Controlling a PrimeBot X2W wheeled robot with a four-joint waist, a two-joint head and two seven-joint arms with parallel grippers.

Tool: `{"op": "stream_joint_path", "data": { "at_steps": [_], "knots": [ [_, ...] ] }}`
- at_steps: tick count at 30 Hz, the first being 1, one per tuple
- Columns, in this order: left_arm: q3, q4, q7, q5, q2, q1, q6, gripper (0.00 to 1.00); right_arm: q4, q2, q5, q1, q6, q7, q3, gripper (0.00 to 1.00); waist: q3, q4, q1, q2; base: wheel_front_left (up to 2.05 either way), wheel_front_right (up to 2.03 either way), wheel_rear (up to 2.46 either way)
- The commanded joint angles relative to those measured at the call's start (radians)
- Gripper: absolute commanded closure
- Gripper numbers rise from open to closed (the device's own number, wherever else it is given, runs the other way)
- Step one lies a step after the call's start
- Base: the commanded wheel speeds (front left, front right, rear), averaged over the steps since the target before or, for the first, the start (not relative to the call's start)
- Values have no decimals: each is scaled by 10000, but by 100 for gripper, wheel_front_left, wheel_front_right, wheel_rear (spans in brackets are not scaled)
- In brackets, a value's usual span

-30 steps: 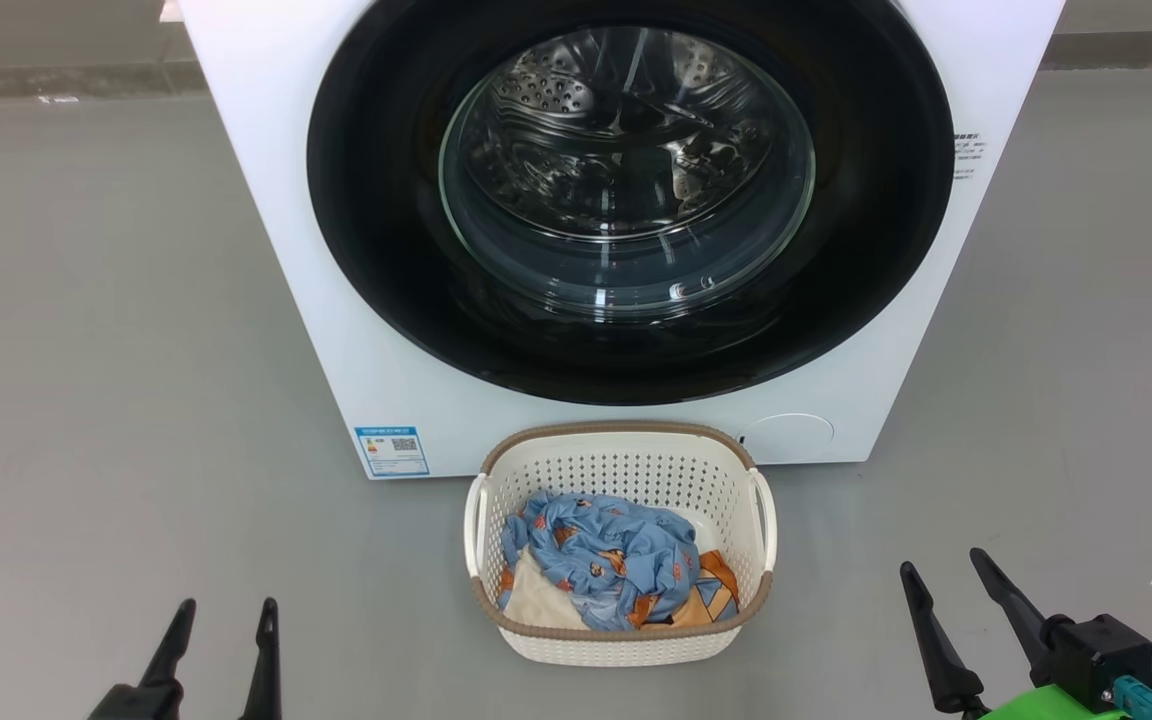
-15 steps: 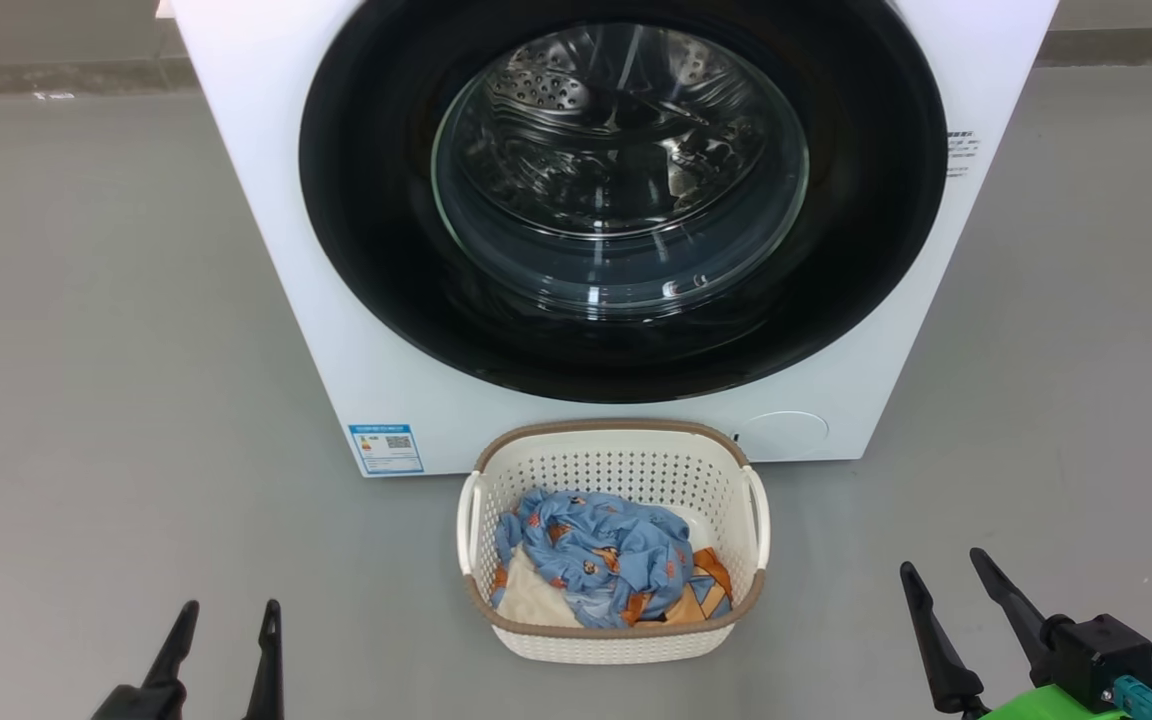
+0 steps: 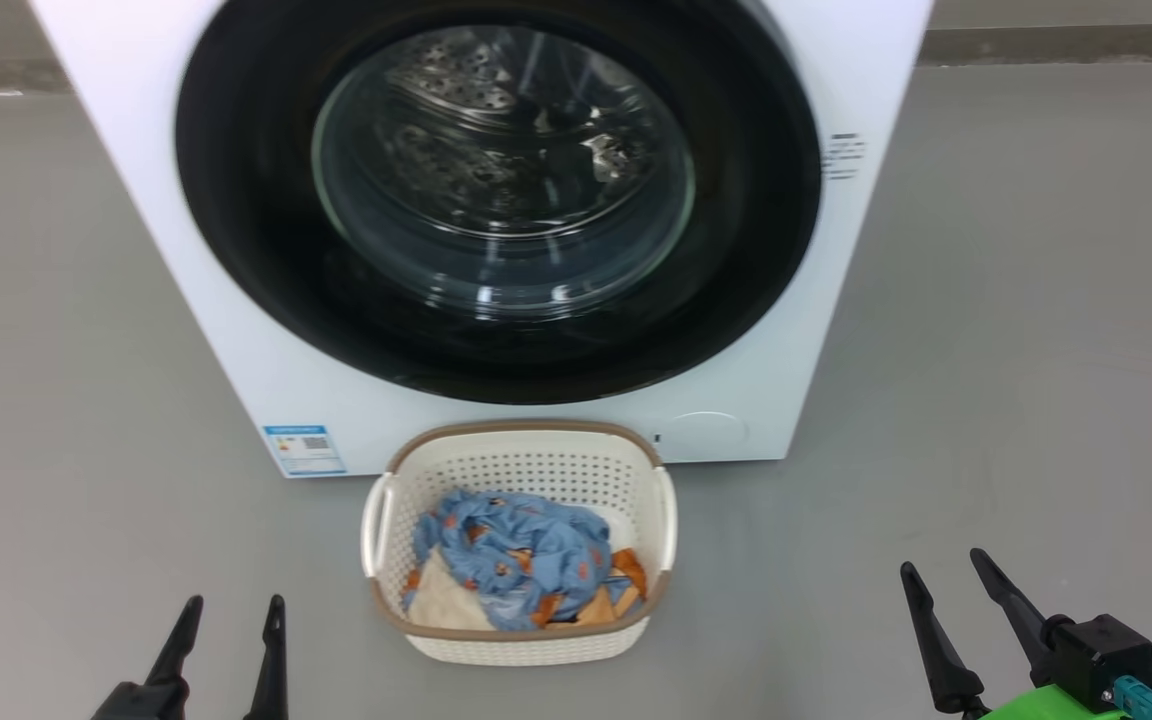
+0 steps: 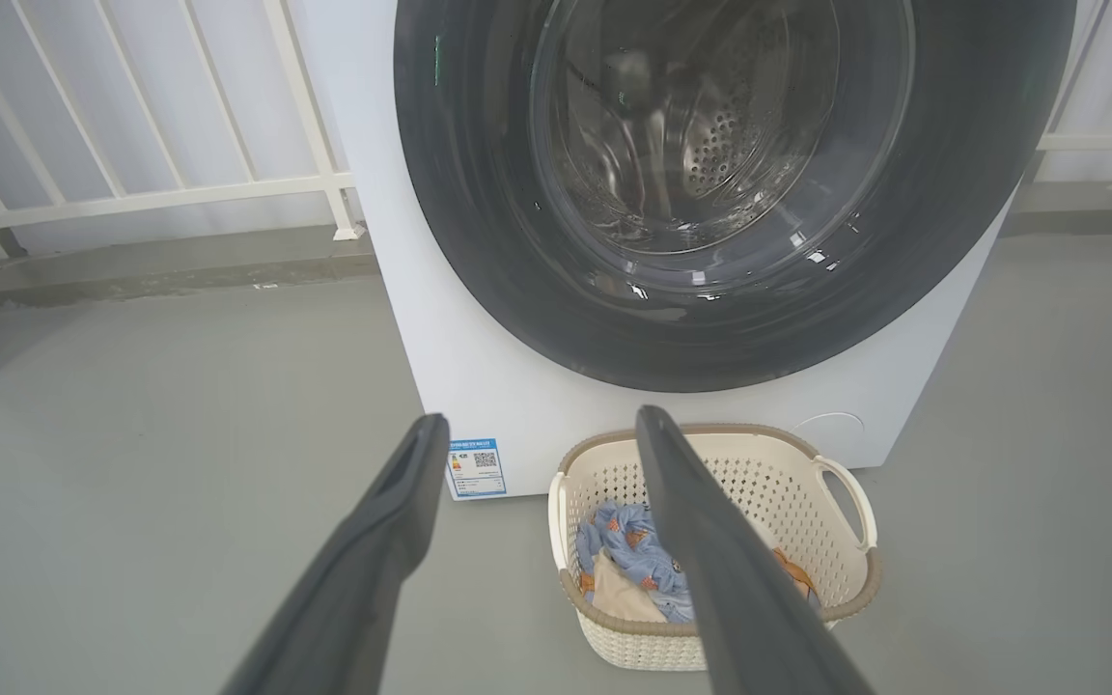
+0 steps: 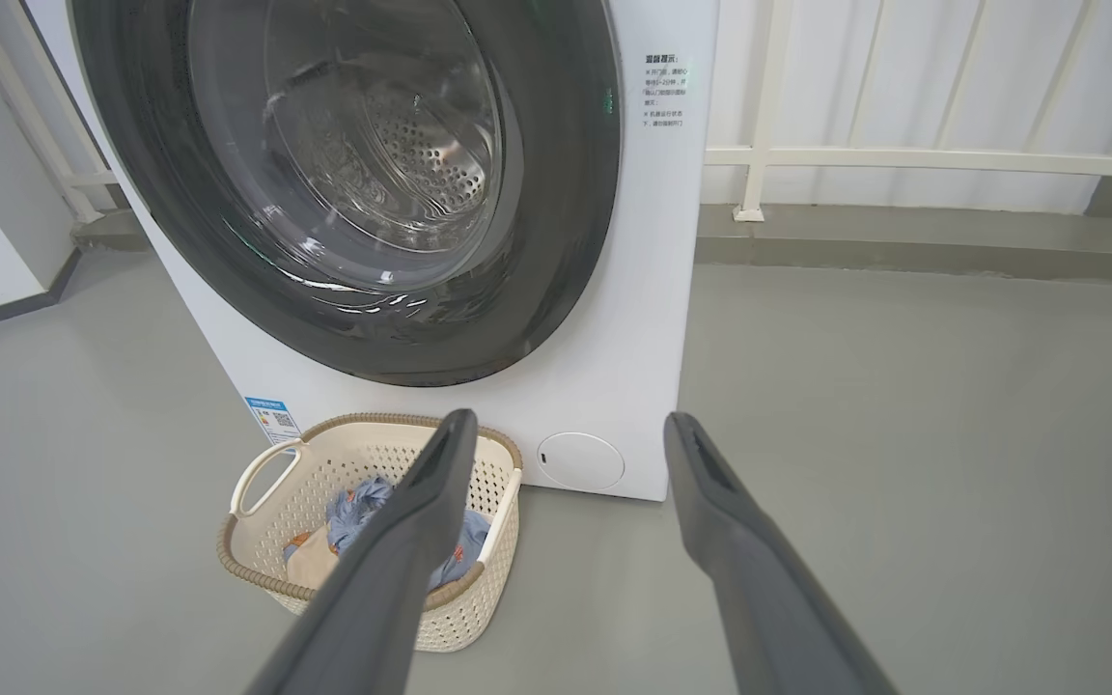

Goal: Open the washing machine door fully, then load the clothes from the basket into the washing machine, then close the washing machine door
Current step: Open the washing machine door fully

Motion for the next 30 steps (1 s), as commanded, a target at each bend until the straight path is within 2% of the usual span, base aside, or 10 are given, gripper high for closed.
{"op": "stream_joint_path", "data": {
  "at_steps": [1, 9, 27, 28, 29, 30],
  "knots": [
    [303, -320, -65, -86, 103, -315, -8, 0, -214, -101, 66, -87, 16, -120, 208, 0, 1, 4, 0, 0, 86, 86, -172],
    [304, -379, -65, -153, 103, -258, -104, 0, -245, -80, 63, -62, 16, -120, 216, 0, -48, 18, 0, 0, 51, 51, -102],
    [344, -310, -65, -282, 103, -180, -190, 0, -677, 187, 126, -36, 16, -120, 26, 0, -64, -23, 0, 0, 1, 1, -3],
    [347, -302, -65, -284, 103, -175, -191, 0, -739, 207, 165, -44, 16, -120, 31, 14, -60, -35, 0, 0, 0, 0, 0],
    [347, -302, -65, -284, 103, -175, -191, 0, -739, 207, 165, -44, 16, -120, 31, 14, -60, -35, 0, 0, 0, 0, 0],
    [349, -295, -65, -291, 103, -170, -192, 0, -805, 215, 186, -44, 16, -120, 44, 61, -56, -46, 0, 0, 0, 0, 0]
  ]
}}
